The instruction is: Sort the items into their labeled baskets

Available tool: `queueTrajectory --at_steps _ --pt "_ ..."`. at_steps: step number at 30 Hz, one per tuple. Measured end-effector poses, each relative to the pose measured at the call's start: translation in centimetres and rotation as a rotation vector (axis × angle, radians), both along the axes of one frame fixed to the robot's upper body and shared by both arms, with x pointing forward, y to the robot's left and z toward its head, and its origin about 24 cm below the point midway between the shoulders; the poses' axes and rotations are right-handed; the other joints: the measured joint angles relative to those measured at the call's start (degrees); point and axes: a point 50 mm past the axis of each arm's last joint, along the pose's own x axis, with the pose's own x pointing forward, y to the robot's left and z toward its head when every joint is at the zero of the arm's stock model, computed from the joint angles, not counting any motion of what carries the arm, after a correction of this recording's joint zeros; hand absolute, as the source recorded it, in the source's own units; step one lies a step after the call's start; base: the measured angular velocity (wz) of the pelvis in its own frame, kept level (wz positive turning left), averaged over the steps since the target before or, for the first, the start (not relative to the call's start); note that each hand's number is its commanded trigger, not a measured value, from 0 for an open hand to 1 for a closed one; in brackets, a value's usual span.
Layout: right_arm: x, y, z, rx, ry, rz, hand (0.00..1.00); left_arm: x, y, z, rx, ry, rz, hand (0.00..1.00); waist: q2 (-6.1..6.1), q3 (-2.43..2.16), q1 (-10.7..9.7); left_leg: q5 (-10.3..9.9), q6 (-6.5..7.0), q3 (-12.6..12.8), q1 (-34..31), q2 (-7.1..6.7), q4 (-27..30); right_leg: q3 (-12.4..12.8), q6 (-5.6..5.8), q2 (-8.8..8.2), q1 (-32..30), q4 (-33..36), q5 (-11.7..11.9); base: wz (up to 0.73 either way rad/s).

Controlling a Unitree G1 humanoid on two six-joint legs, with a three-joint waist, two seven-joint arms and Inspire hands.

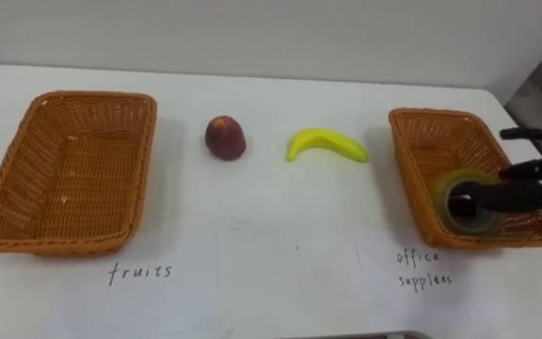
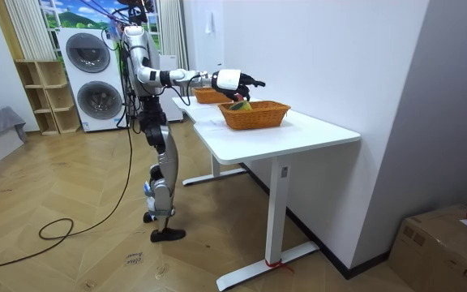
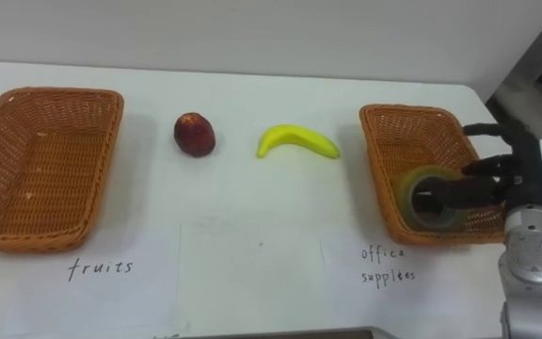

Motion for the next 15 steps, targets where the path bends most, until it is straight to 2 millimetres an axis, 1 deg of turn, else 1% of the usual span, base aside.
queueTrajectory --at_steps 15 --pt "0.0 0.01 -0.01 0.001 0.0 0.0 0.0 -0.01 -0.04 -0.01 0.001 0.002 0.0 0.0 0.22 -0.11 -0.01 0.0 0.0 -0.02 0.11 0.0 0.05 -0.03 -0.01 -0.01 0.03 0.02 0.01 0.0"
